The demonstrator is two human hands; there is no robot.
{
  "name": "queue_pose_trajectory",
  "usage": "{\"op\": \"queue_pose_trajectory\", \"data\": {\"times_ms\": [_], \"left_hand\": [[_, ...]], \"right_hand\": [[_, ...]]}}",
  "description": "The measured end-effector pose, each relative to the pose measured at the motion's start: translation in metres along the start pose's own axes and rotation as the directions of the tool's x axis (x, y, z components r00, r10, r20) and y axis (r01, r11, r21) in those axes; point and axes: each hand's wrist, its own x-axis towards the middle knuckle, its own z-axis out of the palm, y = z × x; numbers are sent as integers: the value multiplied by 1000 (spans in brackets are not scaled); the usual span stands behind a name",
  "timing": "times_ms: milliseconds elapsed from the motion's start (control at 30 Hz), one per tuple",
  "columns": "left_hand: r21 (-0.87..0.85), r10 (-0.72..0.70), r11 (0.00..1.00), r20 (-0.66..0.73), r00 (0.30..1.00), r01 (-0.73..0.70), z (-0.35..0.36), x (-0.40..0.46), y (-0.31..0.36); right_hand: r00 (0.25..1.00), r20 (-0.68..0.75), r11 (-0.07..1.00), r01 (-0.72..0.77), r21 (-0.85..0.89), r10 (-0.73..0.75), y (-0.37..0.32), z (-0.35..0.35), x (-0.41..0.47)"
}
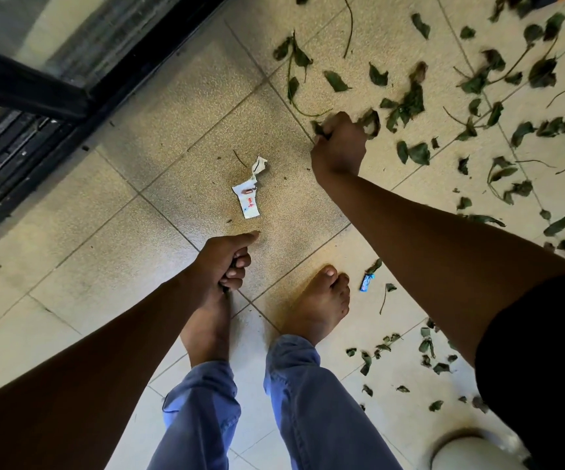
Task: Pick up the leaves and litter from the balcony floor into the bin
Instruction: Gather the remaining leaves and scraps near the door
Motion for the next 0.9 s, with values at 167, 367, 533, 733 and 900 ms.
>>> {"op": "queue_pose_trajectory", "data": {"times_ms": [167,367,533,733,900], "left_hand": [[-14,2,1000,1,1000,-2,0,-1,2],[0,9,1000,14,1000,-9,3,-1,6],[4,12,1000,10,1000,-12,4,0,6],[29,-5,1000,2,1000,5,4,1,-1],[33,-9,999,2,1000,9,7,2,-3]], "right_hand": [[999,-32,995,5,101,-2,6,-19,2],[981,-194,990,50,130,-24,31,-51,21],[989,-60,984,125,-130,-134,46,-56,37],[992,-44,984,115,-133,-122,51,-57,41],[965,42,942,263,-209,-260,54,-61,46]]}}
